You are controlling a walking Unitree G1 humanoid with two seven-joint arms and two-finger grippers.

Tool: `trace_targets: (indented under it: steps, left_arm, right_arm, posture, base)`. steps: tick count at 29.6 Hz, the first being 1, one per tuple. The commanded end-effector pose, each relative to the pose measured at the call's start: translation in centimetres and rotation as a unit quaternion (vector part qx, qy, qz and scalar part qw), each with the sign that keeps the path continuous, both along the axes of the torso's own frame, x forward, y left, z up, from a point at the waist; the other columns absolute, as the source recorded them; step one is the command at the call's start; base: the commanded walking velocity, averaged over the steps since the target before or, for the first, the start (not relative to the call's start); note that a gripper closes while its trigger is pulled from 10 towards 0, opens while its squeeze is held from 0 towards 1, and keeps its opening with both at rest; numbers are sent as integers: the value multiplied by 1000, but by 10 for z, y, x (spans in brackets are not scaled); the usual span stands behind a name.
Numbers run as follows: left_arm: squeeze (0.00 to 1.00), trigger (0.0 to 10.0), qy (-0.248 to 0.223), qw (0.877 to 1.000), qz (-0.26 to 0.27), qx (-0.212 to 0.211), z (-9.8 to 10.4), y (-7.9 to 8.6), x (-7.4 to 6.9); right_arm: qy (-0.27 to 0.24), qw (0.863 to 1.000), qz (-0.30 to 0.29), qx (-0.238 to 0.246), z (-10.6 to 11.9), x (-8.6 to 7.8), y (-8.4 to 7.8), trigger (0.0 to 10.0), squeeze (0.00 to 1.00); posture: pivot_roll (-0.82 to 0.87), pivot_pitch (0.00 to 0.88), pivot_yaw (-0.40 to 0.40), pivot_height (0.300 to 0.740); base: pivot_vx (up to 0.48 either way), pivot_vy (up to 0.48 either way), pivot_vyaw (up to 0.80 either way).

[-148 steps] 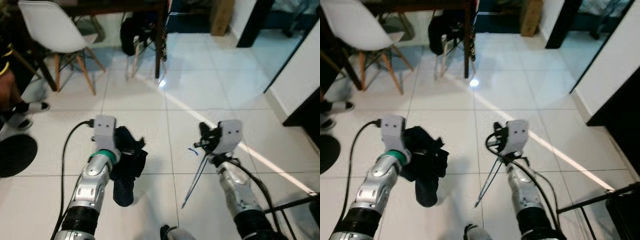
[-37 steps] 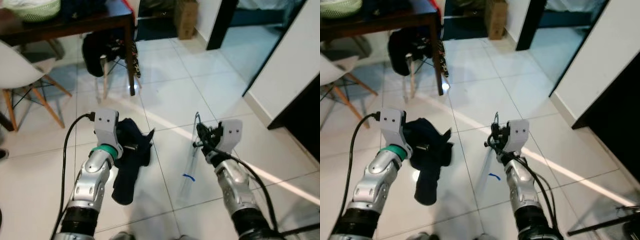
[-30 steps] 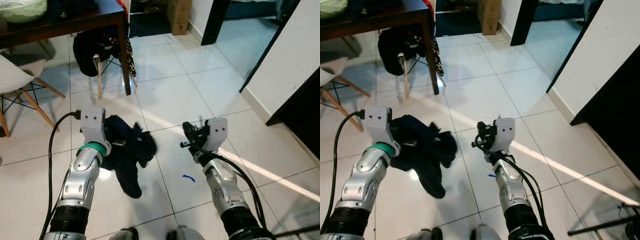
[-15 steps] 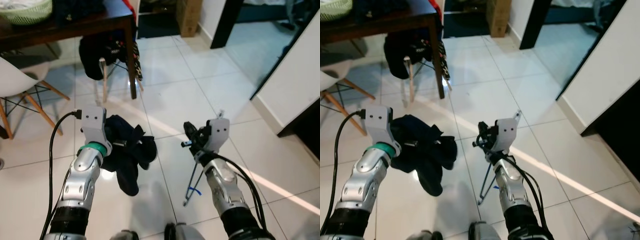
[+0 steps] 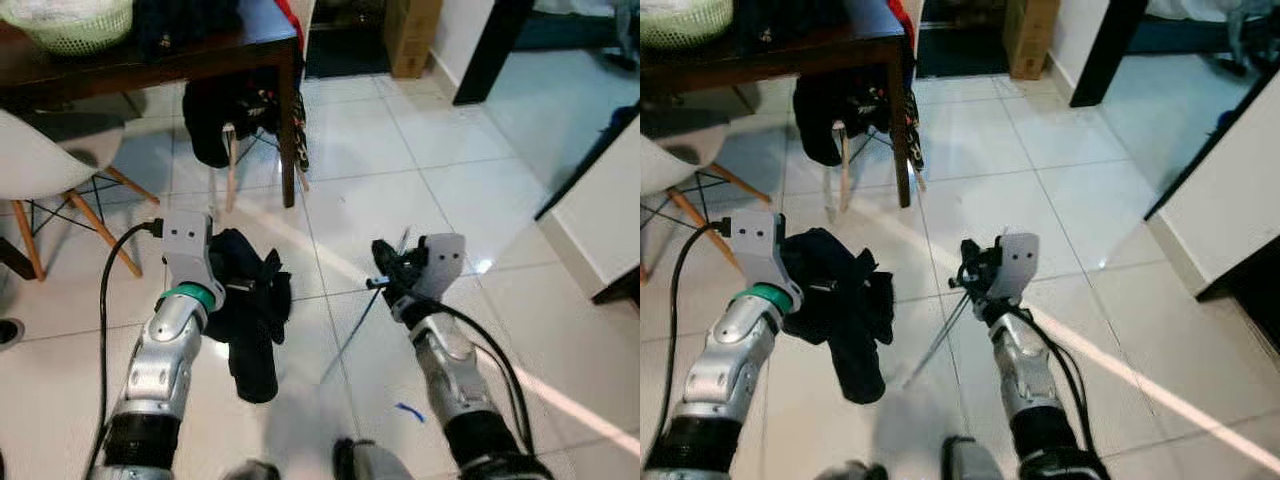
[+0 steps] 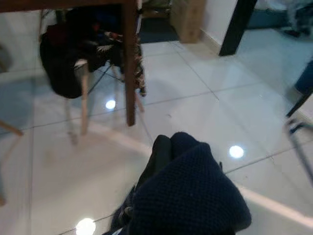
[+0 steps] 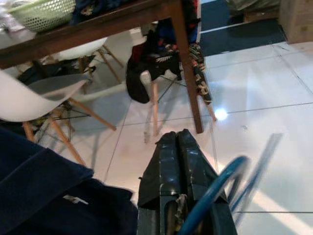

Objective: Hang hanger

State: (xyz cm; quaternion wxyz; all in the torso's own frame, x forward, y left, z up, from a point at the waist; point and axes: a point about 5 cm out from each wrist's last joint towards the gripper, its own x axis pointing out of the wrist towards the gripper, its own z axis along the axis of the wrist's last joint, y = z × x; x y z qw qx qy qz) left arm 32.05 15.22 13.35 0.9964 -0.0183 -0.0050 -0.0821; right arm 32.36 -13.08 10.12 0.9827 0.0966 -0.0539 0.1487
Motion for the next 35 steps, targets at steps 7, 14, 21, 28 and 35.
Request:
trace_targets:
  steps: [7, 14, 21, 28, 35]
  left_arm:
    - [0, 10000, -7, 1000, 2, 2, 5, 2, -1]
    - [0, 10000, -6, 1000, 2, 0, 5, 2, 0]
    - [0, 10000, -8, 1000, 2, 1, 7, 3, 1]
    - [0, 10000, -14, 1000, 4, 3, 12, 5, 2]
    - [0, 10000, -15, 1000, 4, 3, 12, 6, 2]
  right_arm:
    - [6, 1000, -2, 3, -1, -1, 0, 10000, 0]
    - [5, 1000, -2, 16, 1, 1, 1, 10000, 0]
    - [5, 1000, 5, 16, 0, 0, 4, 10000, 0]
    - [11, 1000, 2, 18, 0, 1, 3, 10000, 0]
    - [12, 1000, 2, 17, 1, 3, 4, 10000, 0]
  posture:
    - [-6, 95, 39, 740]
    - [-1, 91, 42, 740]
    - [3, 91, 43, 740]
    - [9, 86, 39, 740]
    - [9, 83, 36, 740]
  base:
    - [336, 0, 0]
    - [335, 0, 0]
    - [335, 0, 0]
    - [336, 0, -245]
    - [337, 0, -800]
